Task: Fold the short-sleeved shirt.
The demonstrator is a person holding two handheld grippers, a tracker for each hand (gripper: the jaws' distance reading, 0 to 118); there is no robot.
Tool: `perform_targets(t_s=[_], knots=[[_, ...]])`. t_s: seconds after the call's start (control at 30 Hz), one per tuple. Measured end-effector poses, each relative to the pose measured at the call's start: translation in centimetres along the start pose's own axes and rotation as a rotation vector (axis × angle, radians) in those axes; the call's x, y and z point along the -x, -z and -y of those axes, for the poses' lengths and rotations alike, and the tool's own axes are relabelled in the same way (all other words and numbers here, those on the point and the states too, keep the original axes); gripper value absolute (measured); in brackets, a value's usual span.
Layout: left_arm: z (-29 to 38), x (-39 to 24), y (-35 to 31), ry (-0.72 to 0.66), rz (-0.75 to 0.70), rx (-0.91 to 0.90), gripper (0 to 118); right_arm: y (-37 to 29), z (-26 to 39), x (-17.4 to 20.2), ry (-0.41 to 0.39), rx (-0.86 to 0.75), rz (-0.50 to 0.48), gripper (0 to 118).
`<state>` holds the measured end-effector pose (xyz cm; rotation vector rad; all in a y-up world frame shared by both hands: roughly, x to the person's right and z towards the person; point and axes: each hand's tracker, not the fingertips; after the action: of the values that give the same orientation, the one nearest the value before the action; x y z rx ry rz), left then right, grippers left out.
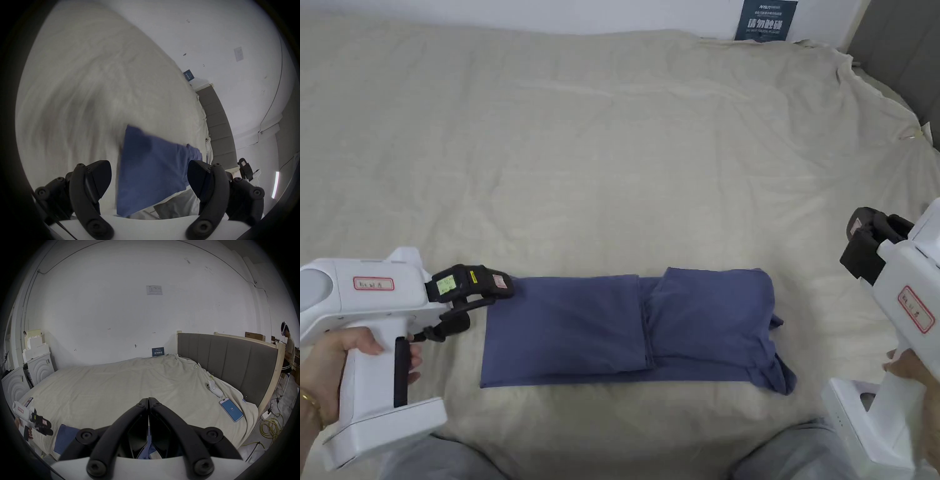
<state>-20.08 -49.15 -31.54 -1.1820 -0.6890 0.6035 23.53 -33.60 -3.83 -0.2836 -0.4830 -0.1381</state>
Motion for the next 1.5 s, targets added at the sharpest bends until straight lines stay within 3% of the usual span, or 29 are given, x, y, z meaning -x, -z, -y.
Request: perform_targets(t_s=[0.1,0.17,0.27,0.47,0.57,0.77,1.07,1.37,1.5], knots=[[1.0,1.0,1.6,-0.042,0.007,0.073,98,0.1,0.2,0.1,-0.013,0.011,0.004,0],[1.3,1.6,2.4,-0.060,-0.003,0.096,84,0.2,0.3,0.1,-0.022,0.020,0.007,0],[1.4,1.8,2.2,-0.078,0.050,0.058,80,0.2,0.5,0.1,-0.028,0.028,0.014,0],[1.4,3.2,3.4,-0.104,0.045,0.069,26,0.3,0.9,0.2,-0.033,0.044,0.021,0],[1.6,3.1,3.8,-0.117,0.048,0.071,15,0.4,1.2,0.2,-0.048,0.054,0.025,0],[1.1,-0.3,3.8,-0.024,-0.137,0.082,8,0.8,1.6,0.0,-0.038,0.072,0.032,0],[0.2,-4.0,-0.5,-0.039,-0.182,-0.012,6,0.9,1.5,0.4,-0.037,0.068,0.003,0],[-2.3,-3.0,-10.0,0.046,-0.580,-0.215,6,1.1,0.9,0.5,-0.015,0.047,-0.026,0],[-1.5,-6.1,-11.7,0.128,-0.561,-0.227,6,1.2,0.9,0.8,-0.001,0.040,-0.037,0]])
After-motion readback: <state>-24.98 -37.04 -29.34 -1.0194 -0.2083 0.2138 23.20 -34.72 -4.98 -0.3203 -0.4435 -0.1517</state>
